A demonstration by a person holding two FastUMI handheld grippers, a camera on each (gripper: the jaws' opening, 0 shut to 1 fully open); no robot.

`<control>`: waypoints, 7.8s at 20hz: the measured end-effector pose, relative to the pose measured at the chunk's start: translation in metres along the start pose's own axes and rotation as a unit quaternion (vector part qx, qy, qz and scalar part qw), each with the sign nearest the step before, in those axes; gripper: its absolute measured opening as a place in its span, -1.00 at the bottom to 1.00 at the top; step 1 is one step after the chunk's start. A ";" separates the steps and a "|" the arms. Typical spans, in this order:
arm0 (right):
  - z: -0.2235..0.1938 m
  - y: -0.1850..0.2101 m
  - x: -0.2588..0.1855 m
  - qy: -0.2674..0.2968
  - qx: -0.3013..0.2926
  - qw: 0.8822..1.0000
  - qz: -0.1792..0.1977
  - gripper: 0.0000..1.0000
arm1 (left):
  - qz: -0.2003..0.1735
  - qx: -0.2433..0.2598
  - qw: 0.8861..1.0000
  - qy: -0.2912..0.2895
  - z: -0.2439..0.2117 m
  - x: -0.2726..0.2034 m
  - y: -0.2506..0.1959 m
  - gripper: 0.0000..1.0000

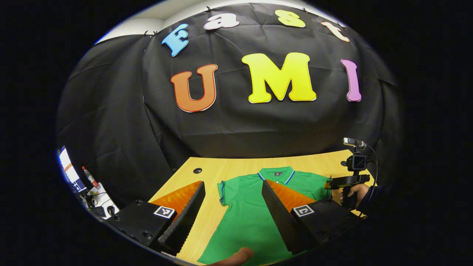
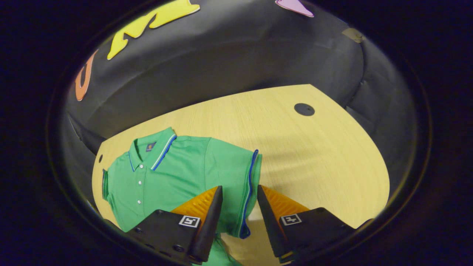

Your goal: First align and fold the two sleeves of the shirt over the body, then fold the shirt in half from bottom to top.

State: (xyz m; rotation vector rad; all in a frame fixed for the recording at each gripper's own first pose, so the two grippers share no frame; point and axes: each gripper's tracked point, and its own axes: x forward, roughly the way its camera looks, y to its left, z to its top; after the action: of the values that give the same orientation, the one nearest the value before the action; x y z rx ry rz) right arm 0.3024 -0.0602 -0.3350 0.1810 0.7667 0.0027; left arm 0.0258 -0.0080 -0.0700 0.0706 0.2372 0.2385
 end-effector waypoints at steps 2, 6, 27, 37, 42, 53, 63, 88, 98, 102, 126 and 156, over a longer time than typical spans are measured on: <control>-0.002 0.002 0.005 0.006 0.004 1.000 0.004 -0.13 | 0.001 0.000 1.000 0.007 -0.004 -0.002 -0.002 0.99; 0.000 -0.010 0.012 0.005 0.011 1.000 -0.016 -0.72 | 0.004 -0.003 1.000 0.020 -0.014 -0.005 -0.003 0.99; 0.034 0.101 -0.037 -0.074 -0.106 0.990 0.048 -0.90 | 0.046 -0.034 0.998 0.028 -0.033 -0.032 0.064 0.99; -0.009 0.177 -0.018 -0.042 -0.130 0.987 0.081 -0.90 | 0.093 -0.048 0.993 0.047 -0.055 -0.048 0.122 0.99; -0.018 0.182 -0.017 -0.024 -0.116 0.989 0.084 -0.89 | 0.097 -0.043 0.993 0.046 -0.059 -0.050 0.141 0.99; -0.001 0.164 -0.130 -0.082 -0.108 0.984 0.116 0.46 | 0.038 -0.044 0.996 0.061 -0.083 0.054 0.141 1.00; 0.009 0.075 -0.252 -0.150 -0.129 0.980 0.037 0.96 | -0.020 -0.027 0.988 0.151 -0.155 0.206 0.096 1.00; -0.098 0.021 -0.279 -0.064 -0.160 0.983 -0.057 0.90 | -0.029 -0.085 0.959 0.269 -0.195 0.298 0.050 -0.34; -0.118 0.010 -0.276 -0.050 -0.154 0.985 -0.053 0.94 | -0.044 -0.082 0.956 0.277 -0.195 0.295 0.052 -0.93; -0.115 0.009 -0.278 -0.058 -0.148 0.986 -0.045 0.93 | -0.048 -0.070 0.959 0.272 -0.186 0.291 0.046 -0.94; -0.048 -0.039 -0.342 -0.195 -0.076 0.974 -0.087 0.93 | -0.181 0.086 0.946 0.256 -0.160 0.253 -0.145 -0.92; -0.139 0.015 -0.316 -0.066 -0.167 0.981 0.071 0.92 | -0.116 -0.026 0.964 0.237 -0.190 -0.018 0.071 0.95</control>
State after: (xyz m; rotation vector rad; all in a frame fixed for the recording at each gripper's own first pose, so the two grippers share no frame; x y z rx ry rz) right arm -0.0208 -0.0449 -0.2130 -0.0826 0.6083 0.2518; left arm -0.0524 0.0642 -0.2433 -0.0678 0.7116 0.0225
